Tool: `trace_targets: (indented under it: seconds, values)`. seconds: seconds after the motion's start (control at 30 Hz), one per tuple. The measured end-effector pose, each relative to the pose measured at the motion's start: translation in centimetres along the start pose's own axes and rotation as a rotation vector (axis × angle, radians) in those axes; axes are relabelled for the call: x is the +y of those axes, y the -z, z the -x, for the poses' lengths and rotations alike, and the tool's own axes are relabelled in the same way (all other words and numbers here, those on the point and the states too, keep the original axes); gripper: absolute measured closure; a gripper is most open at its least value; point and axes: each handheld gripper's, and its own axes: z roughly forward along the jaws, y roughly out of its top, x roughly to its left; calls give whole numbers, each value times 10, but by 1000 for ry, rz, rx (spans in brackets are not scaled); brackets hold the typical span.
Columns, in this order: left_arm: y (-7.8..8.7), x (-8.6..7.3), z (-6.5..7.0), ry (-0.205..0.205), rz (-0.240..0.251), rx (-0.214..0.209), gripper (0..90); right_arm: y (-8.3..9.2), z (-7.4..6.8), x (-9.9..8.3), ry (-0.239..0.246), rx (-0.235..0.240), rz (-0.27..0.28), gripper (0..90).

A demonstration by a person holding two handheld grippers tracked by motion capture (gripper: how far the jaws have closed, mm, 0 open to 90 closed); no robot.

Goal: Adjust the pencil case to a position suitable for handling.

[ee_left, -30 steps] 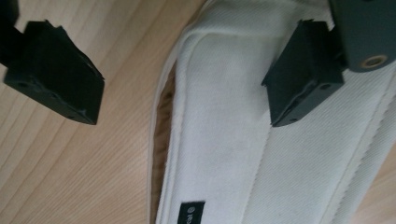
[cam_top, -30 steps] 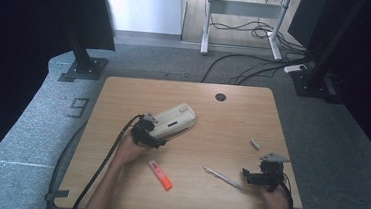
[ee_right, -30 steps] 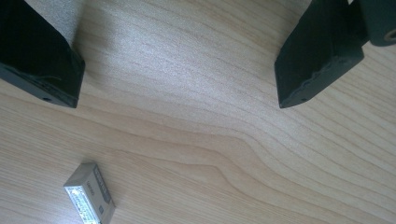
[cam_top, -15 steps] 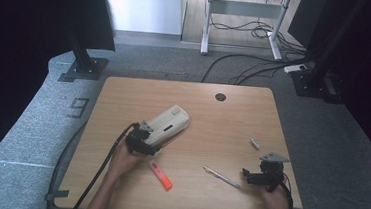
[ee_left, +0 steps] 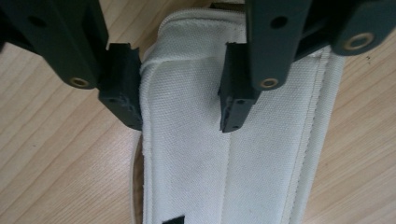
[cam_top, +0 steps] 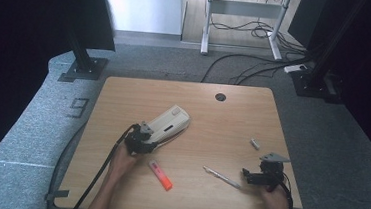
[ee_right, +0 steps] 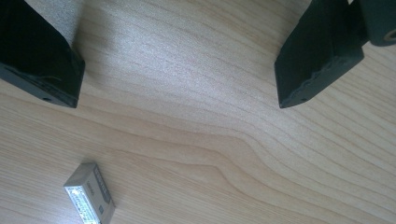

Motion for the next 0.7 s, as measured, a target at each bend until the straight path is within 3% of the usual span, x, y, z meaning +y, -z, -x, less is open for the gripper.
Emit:
trace_targets:
  seconds: [0.1,0.2,0.27,0.4,0.7]
  values:
    - [4,-1,-3,27,26,-11,622,0,0,0,0,0,0,13]
    - [5,-1,-5,46,23,-30,630,0,0,0,0,0,0,13]
    - [7,-1,-2,36,40,-5,672,0,0,0,0,0,0,13]
    - [11,-1,-1,31,59,6,734,0,0,0,1,0,0,13]
    - [28,-2,-6,75,104,-66,764,0,0,0,0,0,0,13]
